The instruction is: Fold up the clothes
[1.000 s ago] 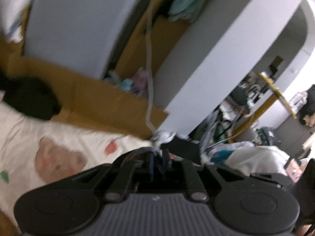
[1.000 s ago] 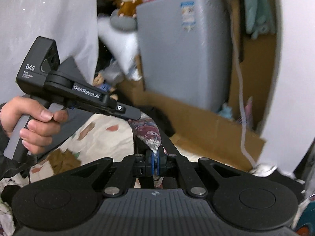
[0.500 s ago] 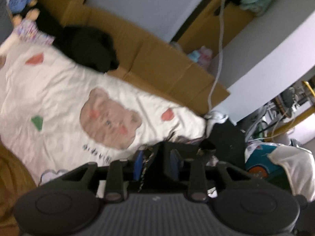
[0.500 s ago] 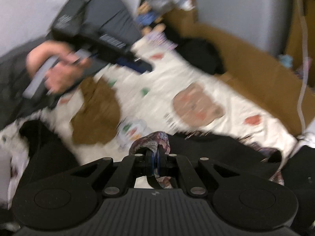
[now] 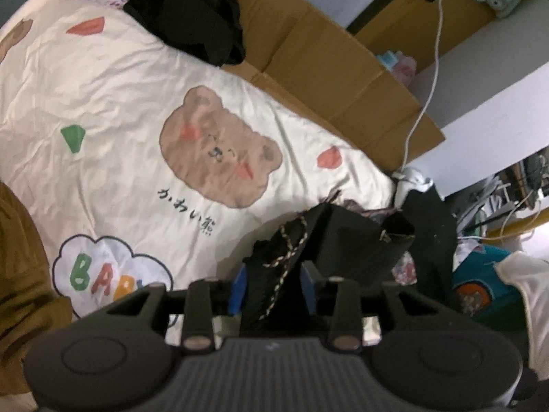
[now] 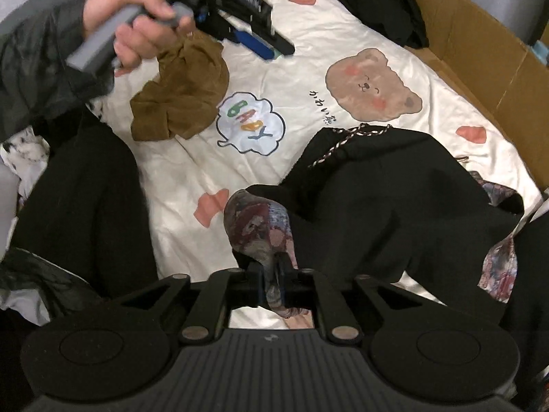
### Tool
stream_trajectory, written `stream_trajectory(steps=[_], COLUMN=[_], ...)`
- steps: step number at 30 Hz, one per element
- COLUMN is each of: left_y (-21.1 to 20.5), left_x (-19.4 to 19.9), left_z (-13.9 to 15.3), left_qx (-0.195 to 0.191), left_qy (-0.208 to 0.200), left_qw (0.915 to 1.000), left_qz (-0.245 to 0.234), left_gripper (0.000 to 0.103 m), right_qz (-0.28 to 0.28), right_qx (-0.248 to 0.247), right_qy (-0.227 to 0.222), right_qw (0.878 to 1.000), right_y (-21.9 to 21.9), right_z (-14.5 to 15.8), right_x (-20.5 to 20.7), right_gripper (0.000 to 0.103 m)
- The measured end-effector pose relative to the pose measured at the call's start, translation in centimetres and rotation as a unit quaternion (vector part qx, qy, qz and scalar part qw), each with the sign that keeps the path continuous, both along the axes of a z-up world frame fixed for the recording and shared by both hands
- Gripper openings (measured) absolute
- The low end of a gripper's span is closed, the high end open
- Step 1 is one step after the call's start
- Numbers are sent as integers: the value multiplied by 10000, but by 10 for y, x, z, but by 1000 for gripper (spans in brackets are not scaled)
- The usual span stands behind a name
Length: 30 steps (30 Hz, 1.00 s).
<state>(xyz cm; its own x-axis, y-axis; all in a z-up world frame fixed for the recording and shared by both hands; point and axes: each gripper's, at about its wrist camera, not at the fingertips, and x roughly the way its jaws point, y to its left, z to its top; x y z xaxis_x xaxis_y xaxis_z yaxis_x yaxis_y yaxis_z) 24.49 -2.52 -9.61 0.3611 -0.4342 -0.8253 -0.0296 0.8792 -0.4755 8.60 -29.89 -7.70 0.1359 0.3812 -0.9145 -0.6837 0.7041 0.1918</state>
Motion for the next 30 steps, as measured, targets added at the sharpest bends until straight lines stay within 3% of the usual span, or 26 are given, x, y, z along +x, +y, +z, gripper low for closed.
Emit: stream_trajectory(steps=[3, 6, 11, 17, 25, 30], left_y=[-2, -4, -9, -21, -33, -42], left_x=[1, 6, 17, 31, 50, 58], left_z=[-10, -21, -42, -70, -106, -124], left_qx=[55, 138, 82, 117, 238, 195], left_qy=[55, 122, 336, 545, 791, 927], left_qw=[10000, 9998, 9993, 9983, 9948, 9936], left_qz=[-9, 22, 101, 183, 591, 617], left_gripper=[43, 43, 37, 37, 43, 52], right_qz=[32, -13, -365, -625, -933, -1293], right_qx=[163, 322, 177, 231, 437, 432], right_qy=[66, -102, -252, -335, -449, -498], right_qw=[9998, 9994, 9989, 9972, 9937, 9894], right_y=[-2, -7, -16, -30, -48, -65], right_z=[10, 16, 8, 0, -13, -24], right_x=[3, 7, 18, 30, 42, 49], right_gripper=[49, 59, 59, 59, 59, 59])
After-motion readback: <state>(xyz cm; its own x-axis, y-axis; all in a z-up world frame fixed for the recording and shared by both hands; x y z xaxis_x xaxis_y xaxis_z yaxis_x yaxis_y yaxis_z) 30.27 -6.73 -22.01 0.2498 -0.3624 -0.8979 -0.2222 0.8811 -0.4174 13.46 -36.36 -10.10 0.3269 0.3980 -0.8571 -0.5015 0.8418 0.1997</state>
